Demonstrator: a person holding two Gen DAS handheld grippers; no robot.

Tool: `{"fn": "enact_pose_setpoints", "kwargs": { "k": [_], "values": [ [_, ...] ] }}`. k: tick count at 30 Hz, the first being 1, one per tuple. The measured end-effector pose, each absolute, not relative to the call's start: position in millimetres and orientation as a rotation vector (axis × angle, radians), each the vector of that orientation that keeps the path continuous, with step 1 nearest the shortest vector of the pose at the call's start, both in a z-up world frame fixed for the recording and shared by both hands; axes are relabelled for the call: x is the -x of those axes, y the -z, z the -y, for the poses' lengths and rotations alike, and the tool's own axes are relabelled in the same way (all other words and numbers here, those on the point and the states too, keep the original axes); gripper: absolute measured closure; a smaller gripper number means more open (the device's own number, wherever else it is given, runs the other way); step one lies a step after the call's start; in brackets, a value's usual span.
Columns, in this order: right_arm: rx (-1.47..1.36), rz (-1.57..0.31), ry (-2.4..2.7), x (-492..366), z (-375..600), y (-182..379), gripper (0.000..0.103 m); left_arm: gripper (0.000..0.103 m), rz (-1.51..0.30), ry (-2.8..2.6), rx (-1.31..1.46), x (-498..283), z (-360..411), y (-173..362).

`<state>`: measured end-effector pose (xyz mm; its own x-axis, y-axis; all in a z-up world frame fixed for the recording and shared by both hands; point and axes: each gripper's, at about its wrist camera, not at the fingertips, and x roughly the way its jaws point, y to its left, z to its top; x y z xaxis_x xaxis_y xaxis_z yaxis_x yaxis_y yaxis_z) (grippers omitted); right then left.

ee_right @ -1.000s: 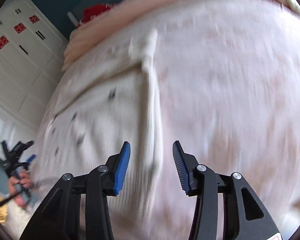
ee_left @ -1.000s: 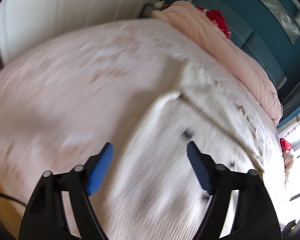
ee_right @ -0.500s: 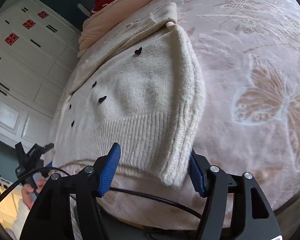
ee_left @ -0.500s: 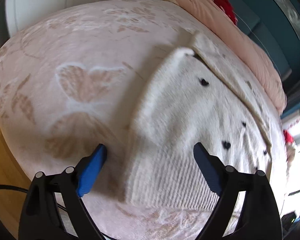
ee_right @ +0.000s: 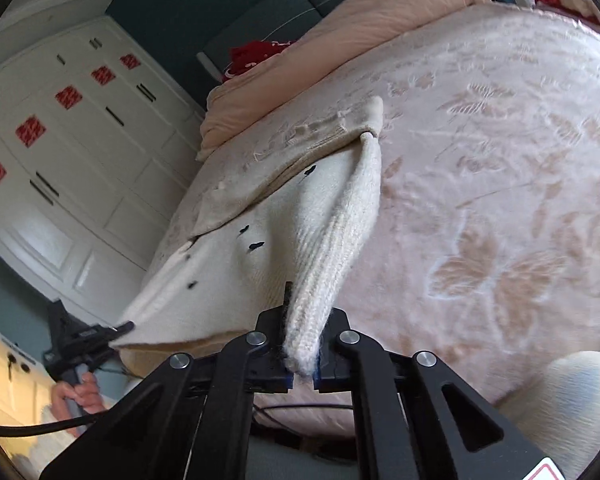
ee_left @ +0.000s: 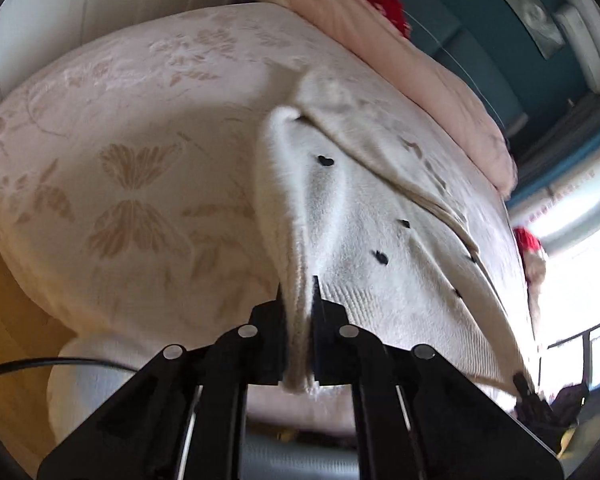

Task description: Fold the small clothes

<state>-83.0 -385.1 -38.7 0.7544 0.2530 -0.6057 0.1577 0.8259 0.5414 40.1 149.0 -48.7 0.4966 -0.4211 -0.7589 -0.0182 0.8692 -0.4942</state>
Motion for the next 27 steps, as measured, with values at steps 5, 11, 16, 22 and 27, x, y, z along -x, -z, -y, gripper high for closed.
{"fn": "enact_pose_setpoints", "kwargs": {
  "k": [5, 11, 16, 22, 27],
  "values": [
    [-0.531, -0.861, -0.085, 138.9, 384.7, 45.2, 0.097, 0.096, -1.122, 0.311, 0.383, 19.1, -136.8, 45.3],
    [-0.460, -1.052, -0.141, 204.9, 366.4, 61.5, 0.097, 0.096, -1.266, 0.356, 0.273, 73.5, -126.1, 51.2],
    [-0.509, -0.860, -0.123, 193.0, 378.7, 10.0, 0.097, 0.096, -1.131, 0.386, 0.384, 41.4, -126.7, -1.1],
    [-0.596, -0.571, -0.076, 83.3, 438.1, -28.4, 0.097, 0.095, -0.851, 0.351, 0.406, -89.1, -93.5, -44.2],
    [-0.667, -0.611, -0.027, -35.4, 468.7, 10.0, 0.096, 0.095, -0.861, 0.258, 0.400, -201.1, -56.9, -2.1]
  ]
}}
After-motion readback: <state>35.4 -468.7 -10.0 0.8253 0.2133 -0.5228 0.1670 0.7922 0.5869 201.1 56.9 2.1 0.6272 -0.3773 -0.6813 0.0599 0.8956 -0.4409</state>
